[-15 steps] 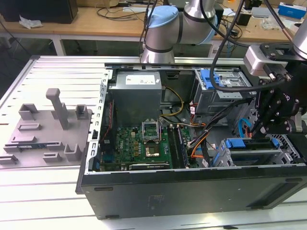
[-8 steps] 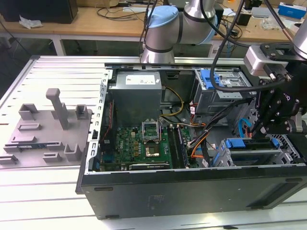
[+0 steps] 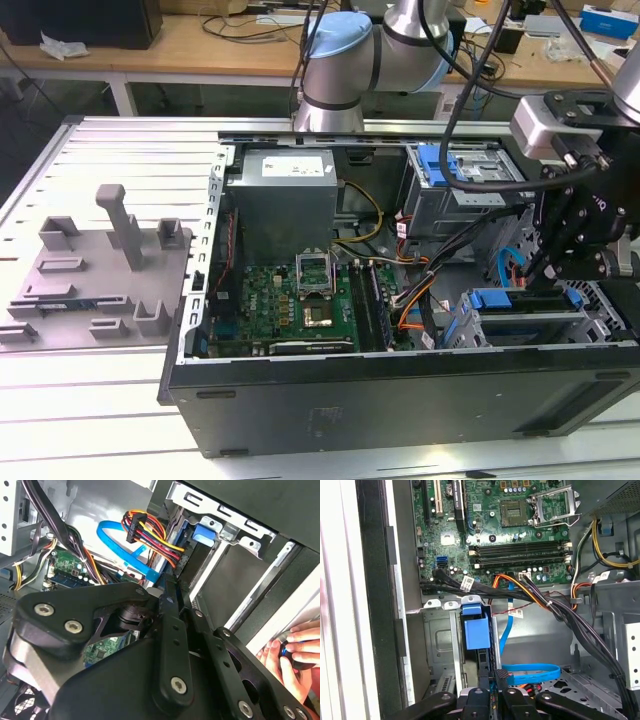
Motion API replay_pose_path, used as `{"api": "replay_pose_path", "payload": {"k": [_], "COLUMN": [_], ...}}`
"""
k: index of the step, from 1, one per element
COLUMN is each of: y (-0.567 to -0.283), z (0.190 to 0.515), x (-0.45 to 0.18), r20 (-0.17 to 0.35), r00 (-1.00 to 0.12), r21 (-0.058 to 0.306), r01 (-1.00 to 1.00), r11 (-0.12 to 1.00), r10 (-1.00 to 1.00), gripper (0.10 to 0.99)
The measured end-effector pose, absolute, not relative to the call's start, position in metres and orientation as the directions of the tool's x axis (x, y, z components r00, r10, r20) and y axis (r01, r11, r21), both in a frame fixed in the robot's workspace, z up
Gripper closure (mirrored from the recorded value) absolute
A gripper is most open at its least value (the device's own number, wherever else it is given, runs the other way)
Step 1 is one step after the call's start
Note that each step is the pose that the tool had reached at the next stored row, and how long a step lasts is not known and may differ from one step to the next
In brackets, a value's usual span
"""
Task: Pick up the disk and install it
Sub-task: 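Insert the second disk wire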
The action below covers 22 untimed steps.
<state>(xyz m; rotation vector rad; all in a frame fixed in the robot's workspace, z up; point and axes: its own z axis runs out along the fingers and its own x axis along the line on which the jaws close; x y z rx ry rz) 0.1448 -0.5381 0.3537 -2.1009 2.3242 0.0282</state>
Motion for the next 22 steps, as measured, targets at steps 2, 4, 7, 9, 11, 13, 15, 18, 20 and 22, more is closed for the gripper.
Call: {"api": "replay_pose_path", "payload": {"k": [2,4,7,9,11,13,15,18,20,22], "y": [-0.5381,-0.5381,-0.5381,-0.5381,-0.5381,-0.5381,-0.5381,-0.5381,-0.5381,-0.5381], "z": [0.3530,0.3527,0.3520,0.3516,0.3511,0.3504,0.3498,0.3487,0.3481,0.3476], "x": [0.1449,0.1449,0.1449,0.1449,0.1449,0.1449,0.1449,0.1449,0.1449,0.1449], "r20": [-0.018,-0.018,-0.018,-0.018,-0.017,-0.017,-0.016,-0.016,-0.016,-0.015], "r00": [-0.101,-0.100,-0.098,-0.097,-0.096,-0.093,-0.091,-0.086,-0.082,-0.077], "r21": [0.008,0.008,0.008,0.008,0.007,0.007,0.007,0.007,0.007,0.007], "r01": [-0.995,-0.995,-0.995,-0.995,-0.995,-0.996,-0.996,-0.996,-0.997,-0.997], "r11": [0.100,0.100,0.098,0.097,0.096,0.093,0.091,0.086,0.082,0.077], "r10": [-0.995,-0.995,-0.995,-0.995,-0.995,-0.995,-0.996,-0.996,-0.997,-0.997], "gripper": [0.925,0.925,0.925,0.925,0.925,0.925,0.925,0.925,0.925,0.925]}}
